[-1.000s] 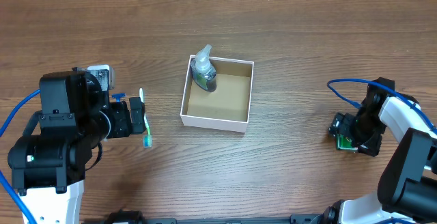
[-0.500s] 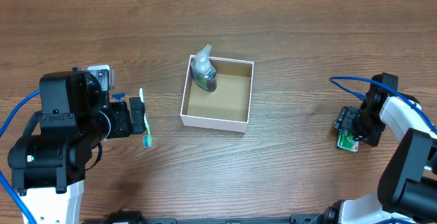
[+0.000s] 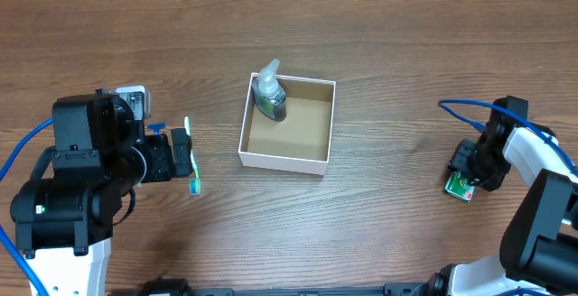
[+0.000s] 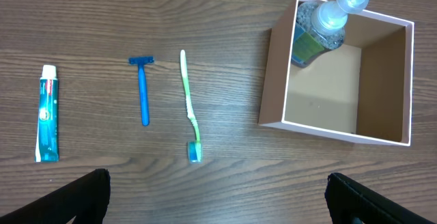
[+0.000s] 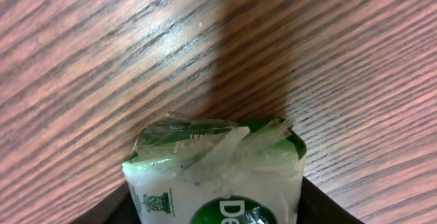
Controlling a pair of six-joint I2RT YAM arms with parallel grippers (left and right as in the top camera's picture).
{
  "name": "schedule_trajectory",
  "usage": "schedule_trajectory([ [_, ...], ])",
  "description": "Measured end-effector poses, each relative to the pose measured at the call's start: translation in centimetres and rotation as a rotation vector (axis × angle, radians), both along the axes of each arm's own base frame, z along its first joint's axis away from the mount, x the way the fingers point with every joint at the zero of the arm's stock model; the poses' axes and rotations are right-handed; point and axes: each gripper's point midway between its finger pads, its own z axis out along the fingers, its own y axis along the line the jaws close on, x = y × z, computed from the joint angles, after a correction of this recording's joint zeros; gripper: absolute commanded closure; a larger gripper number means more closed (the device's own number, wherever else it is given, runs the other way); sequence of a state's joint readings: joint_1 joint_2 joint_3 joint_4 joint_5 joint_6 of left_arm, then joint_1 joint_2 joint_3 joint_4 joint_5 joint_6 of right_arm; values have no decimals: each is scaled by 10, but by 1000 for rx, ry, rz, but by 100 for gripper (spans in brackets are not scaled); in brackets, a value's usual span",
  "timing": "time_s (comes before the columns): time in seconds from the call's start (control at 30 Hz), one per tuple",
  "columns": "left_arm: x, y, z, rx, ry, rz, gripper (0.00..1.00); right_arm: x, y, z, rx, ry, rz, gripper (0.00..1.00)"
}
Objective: Pack container
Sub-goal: 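Grasp the green Dettol soap packet with right gripper, then carry the soap packet over the box and release it inside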
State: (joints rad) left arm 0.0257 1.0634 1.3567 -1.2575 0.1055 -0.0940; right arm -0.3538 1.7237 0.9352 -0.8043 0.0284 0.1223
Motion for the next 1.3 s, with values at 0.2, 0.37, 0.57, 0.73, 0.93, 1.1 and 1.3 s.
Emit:
schedule_trajectory([
  [0.2, 0, 0, 0, 0, 0, 0, 0, 17, 13, 16, 89, -45, -34, 96],
  [0.37, 0, 0, 0, 0, -1, 0, 0, 64, 22, 94, 71, -213, 26, 96],
  [0.57, 0, 0, 0, 0, 0, 0, 0, 104, 99, 225, 44, -541, 263, 96],
  [0.73, 0, 0, 0, 0, -1, 0, 0, 97, 202, 275, 137, -703, 472, 96],
  [0.93, 0, 0, 0, 0, 0, 0, 0, 90, 282, 252, 211, -658, 576, 96],
  [1.1, 0, 0, 0, 0, 0, 0, 0, 103, 328, 198, 234, -557, 599, 96],
  [1.3, 0, 0, 0, 0, 0, 0, 0, 118, 352, 138, 224, -468, 609, 96],
])
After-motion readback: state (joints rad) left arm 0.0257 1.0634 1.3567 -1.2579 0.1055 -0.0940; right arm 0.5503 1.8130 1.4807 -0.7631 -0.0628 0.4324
